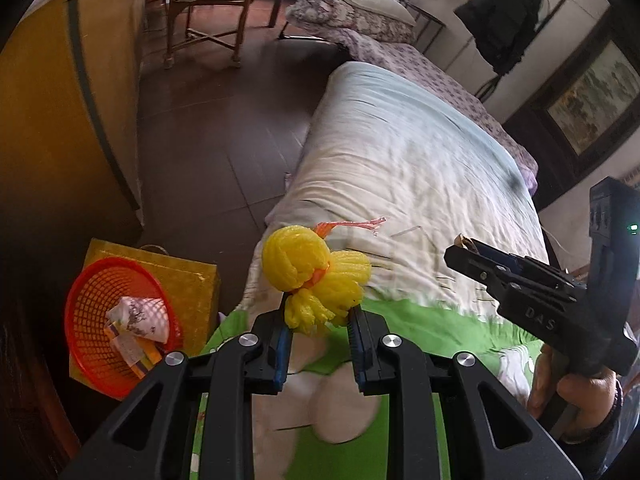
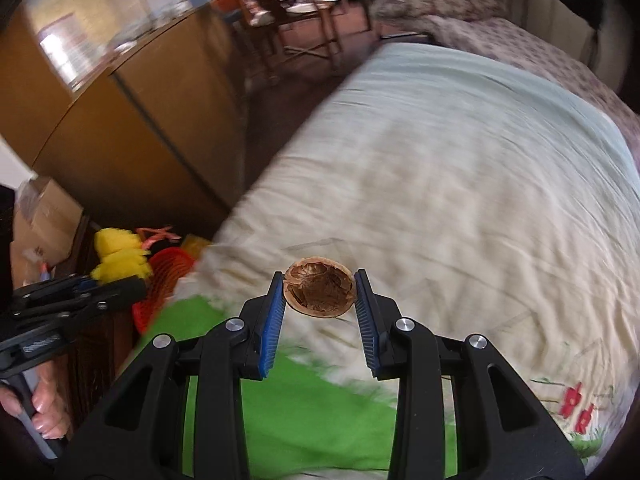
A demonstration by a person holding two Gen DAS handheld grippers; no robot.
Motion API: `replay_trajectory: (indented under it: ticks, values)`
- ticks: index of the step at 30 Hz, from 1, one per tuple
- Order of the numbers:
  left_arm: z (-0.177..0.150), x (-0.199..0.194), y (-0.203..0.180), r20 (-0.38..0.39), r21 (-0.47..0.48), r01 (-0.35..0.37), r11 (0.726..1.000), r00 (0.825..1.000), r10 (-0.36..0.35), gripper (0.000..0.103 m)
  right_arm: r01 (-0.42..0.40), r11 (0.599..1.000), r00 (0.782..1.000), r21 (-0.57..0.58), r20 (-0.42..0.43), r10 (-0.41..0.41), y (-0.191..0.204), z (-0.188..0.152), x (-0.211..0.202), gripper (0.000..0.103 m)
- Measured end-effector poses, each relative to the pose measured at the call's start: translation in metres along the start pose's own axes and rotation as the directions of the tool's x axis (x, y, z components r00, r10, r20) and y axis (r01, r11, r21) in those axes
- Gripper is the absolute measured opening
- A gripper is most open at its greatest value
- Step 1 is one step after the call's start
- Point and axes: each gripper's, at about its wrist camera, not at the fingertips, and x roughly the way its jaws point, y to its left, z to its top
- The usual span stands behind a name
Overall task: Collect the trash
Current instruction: 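Carry the pom-pom and walnut shell over the red wastebasket with both tools, then open both tools to drop the pom-pom and shell into the wastebasket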
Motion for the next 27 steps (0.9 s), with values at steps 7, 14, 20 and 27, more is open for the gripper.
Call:
replay_trajectory:
  ticks: [7, 14, 20, 27]
  values:
    - [-0.005, -0.017, 0.054, 0.020, -0.097, -0.049, 0.994, 0.999, 0.051, 0.025, -0.062, 0.986, 0.997, -0.154, -0.051, 0.055, 0.077, 0.020, 0.021, 0.035]
    - [-0.018, -0.023, 0.107, 0.007, -0.194, -0.096, 0.976, 0.995, 0.099, 0.025, -0.124, 0.949, 0.988, -0.291, -0.121, 0.092, 0.149, 0.024, 0.042, 0.035]
    - [-0.032, -0.019, 0.155, -0.024, -0.278, -0.147, 0.949, 0.989, 0.146, 0.025, -0.182, 0.917, 0.972, -0.356, -0.207, 0.113, 0.199, 0.023, 0.066, 0.035]
    - [-0.060, 0.002, 0.208, -0.107, -0.367, -0.221, 0.903, 0.975, 0.195, 0.025, -0.233, 0.887, 0.942, -0.399, -0.319, 0.104, 0.246, 0.013, 0.109, 0.035]
